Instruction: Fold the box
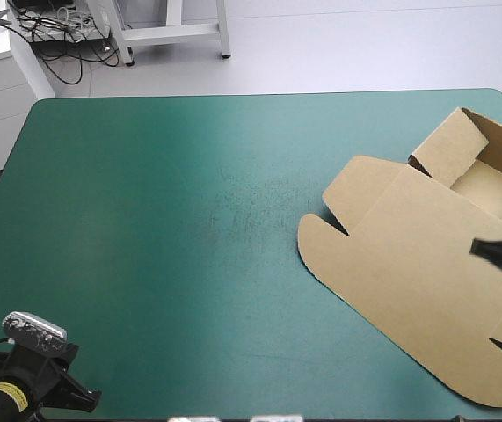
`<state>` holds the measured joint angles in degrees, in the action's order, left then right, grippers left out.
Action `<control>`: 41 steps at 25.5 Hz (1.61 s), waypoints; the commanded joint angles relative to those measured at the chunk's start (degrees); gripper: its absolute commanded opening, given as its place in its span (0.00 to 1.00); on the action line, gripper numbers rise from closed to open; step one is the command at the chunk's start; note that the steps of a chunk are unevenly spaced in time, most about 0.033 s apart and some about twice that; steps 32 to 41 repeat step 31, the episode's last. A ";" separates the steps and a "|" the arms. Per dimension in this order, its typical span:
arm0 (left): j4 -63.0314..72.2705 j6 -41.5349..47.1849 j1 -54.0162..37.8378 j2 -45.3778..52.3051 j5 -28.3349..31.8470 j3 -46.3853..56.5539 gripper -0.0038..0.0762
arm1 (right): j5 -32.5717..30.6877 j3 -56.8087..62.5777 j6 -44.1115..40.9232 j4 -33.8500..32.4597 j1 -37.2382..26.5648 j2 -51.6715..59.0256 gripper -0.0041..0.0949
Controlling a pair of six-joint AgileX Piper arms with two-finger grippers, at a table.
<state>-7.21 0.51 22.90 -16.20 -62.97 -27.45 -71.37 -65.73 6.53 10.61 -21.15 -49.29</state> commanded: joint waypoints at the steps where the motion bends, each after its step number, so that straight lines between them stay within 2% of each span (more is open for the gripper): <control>1: -0.07 0.24 0.14 -0.65 3.16 -1.54 0.04 | 0.63 7.85 1.50 2.16 5.35 7.31 0.04; 5: -0.07 0.24 0.14 -0.65 3.16 -1.54 0.04 | 0.70 18.72 3.14 2.54 8.98 15.85 0.04; 8: -0.07 0.24 0.14 -0.65 3.16 -1.54 0.04 | 1.50 28.75 9.55 2.97 9.15 23.58 0.04; 11: -0.07 0.24 0.14 -0.65 3.16 -1.54 0.04 | 1.53 34.86 11.59 2.97 9.15 28.96 0.04; 17: -0.07 0.24 0.14 -0.76 3.16 -1.54 0.04 | 3.02 33.56 12.10 3.61 9.15 36.24 0.04; 41: -0.07 0.24 0.14 -0.76 3.20 -1.54 0.04 | 3.02 33.56 11.90 3.61 9.15 36.34 0.02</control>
